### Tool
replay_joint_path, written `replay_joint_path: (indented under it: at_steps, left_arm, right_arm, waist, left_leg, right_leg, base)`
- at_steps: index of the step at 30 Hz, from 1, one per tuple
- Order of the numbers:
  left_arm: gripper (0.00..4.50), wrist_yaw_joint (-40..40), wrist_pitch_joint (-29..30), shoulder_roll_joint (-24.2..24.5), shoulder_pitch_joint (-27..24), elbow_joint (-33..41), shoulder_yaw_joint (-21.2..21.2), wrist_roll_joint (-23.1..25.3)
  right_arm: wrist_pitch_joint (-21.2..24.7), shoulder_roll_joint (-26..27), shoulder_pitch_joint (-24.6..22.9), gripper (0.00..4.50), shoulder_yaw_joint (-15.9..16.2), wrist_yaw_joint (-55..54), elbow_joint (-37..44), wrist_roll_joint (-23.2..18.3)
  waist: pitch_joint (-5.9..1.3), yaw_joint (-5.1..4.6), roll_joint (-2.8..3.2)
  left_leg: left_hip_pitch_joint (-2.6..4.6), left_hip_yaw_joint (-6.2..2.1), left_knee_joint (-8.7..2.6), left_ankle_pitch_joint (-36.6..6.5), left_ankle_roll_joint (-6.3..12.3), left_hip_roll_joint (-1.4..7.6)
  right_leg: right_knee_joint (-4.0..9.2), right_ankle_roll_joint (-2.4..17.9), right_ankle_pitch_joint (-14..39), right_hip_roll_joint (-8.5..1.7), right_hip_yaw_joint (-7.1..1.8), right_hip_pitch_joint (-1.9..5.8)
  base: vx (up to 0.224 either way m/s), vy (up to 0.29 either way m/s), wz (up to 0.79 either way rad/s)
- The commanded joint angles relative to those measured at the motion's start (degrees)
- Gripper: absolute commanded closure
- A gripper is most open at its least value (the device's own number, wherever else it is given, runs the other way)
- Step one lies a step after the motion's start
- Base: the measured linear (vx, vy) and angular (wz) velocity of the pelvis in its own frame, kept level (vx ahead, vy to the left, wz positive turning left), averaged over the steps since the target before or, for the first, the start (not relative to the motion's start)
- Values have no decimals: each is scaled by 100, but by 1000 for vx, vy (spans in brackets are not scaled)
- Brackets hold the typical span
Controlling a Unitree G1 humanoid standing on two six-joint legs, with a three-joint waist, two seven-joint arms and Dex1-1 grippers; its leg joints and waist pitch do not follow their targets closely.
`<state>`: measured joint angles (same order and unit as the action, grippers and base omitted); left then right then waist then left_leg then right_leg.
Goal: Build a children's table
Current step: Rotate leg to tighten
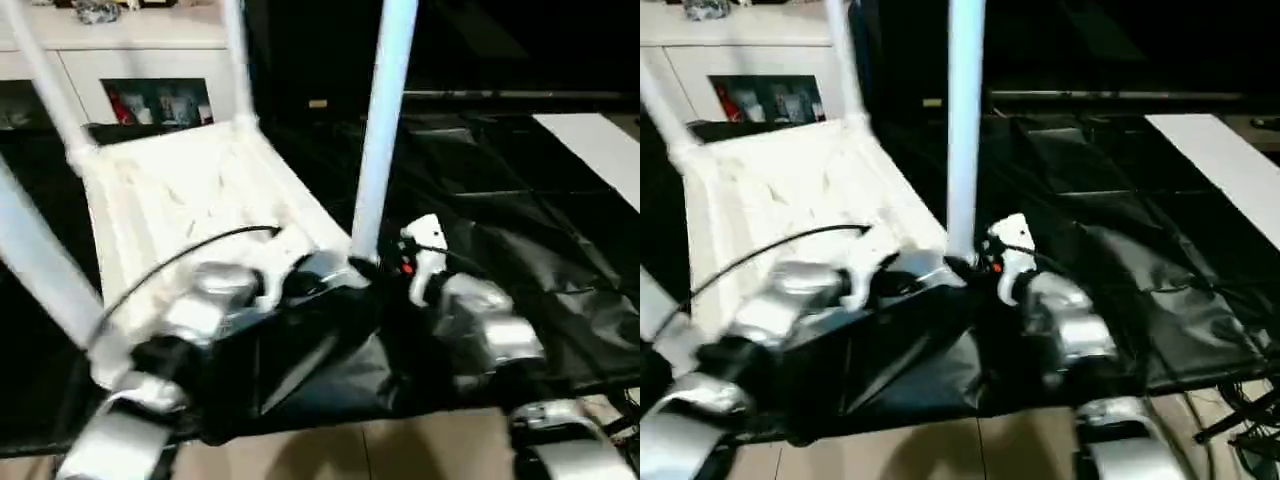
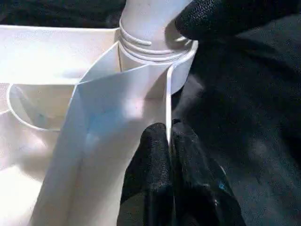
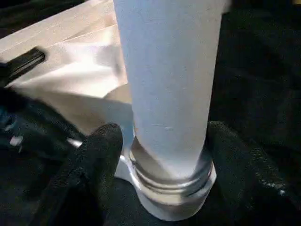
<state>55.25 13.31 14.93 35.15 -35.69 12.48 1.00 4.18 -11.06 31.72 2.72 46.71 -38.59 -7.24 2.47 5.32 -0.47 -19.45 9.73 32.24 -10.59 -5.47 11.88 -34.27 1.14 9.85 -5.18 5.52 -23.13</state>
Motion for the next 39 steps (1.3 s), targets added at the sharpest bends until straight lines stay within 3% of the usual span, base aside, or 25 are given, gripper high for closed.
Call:
replay_joint_path:
  at_steps: [1,4,7,9,14,17,24,28,30,34,36,37,39]
  left_arm:
    - [450,750,-116,38,-181,316,222,-293]
    - [450,1420,-7,395,-401,715,260,-509]
    - [450,1569,41,552,-490,805,224,-584]
    - [450,1658,77,610,-536,837,208,-609]
    - [450,1667,116,654,-562,873,152,-630]
    - [450,1689,159,677,-577,940,131,-664]
    - [450,1658,177,642,-568,945,127,-671]
    - [450,1031,166,448,-426,678,37,-476]
    - [450,488,155,293,-283,416,-16,-300]
    - [450,-885,206,-208,119,-289,-268,-97]
    - [450,-1440,214,-437,278,-514,-391,-81]
    - [450,-1676,209,-550,350,-603,-426,-69]
    - [450,-1976,169,-701,444,-728,-431,-22]
  right_arm:
    - [18,-115,12,146,212,594,116,-121]
    - [-20,-484,38,146,192,1293,197,-218]
    - [22,-671,47,146,232,1745,245,-309]
    - [28,-751,29,146,312,1999,297,-312]
    - [171,-821,23,162,385,2378,383,-425]
    - [199,-851,34,197,409,2536,373,-472]
    - [303,-820,-46,240,451,2638,465,-489]
    - [254,-637,-98,248,362,1840,226,-293]
    - [168,-474,-72,248,284,1048,-70,-60]
    - [217,85,-15,252,-164,-1057,-576,92]
    - [262,363,-27,253,-366,-1733,-602,19]
    - [256,519,-34,254,-439,-1985,-585,-24]
    - [231,739,-29,254,-473,-2263,-547,-45]
  waist:
    - [-352,28,-32]
    - [-374,72,7]
    - [-389,128,4]
    - [-376,138,-9]
    - [-333,146,-45]
    - [-337,147,-48]
    - [-350,142,-55]
    - [-349,137,-73]
    - [-320,124,-67]
    - [-282,51,-97]
    - [-285,38,-80]
    - [-289,27,-82]
    - [-294,20,-85]
  left_leg:
    - [-76,9,-315,-797,465,126]
    - [-34,38,-284,-646,569,155]
    - [-78,49,-235,-472,690,155]
    - [-88,47,-239,-583,666,151]
    - [-92,39,-276,-1003,431,145]
    - [-94,33,-278,-965,391,144]
    - [-101,37,-259,-779,433,134]
    - [-101,34,-262,-794,417,130]
    - [-89,29,-280,-967,320,117]
    - [-42,10,-312,-1386,19,63]
    - [-36,-6,-311,-1476,43,51]
    - [-15,-3,-309,-1513,61,54]
    - [-38,-12,-322,-1507,79,55]
  right_leg:
    - [358,1172,1010,-327,-290,332]
    - [289,1439,466,-298,-281,308]
    - [208,1606,-47,-287,-277,314]
    - [220,1585,107,-302,-274,319]
    - [343,1224,1249,-346,-288,323]
    - [345,1152,1358,-338,-291,310]
    - [312,1221,1053,-317,-288,309]
    - [320,1197,1111,-325,-290,308]
    - [369,1096,1501,-336,-292,289]
    - [524,595,2733,-340,-274,244]
    - [567,438,2999,-346,-258,240]
    - [591,393,3031,-339,-260,203]
    - [584,384,2984,-331,-254,217]
  base:
    - [0,0,0]
    - [0,0,0]
    - [0,0,0]
    - [0,0,0]
    - [0,0,0]
    - [0,0,0]
    - [0,0,0]
    - [0,0,0]
    - [0,0,0]
    - [0,0,0]
    - [0,0,0]
    - [0,0,0]
    - [0,0,0]
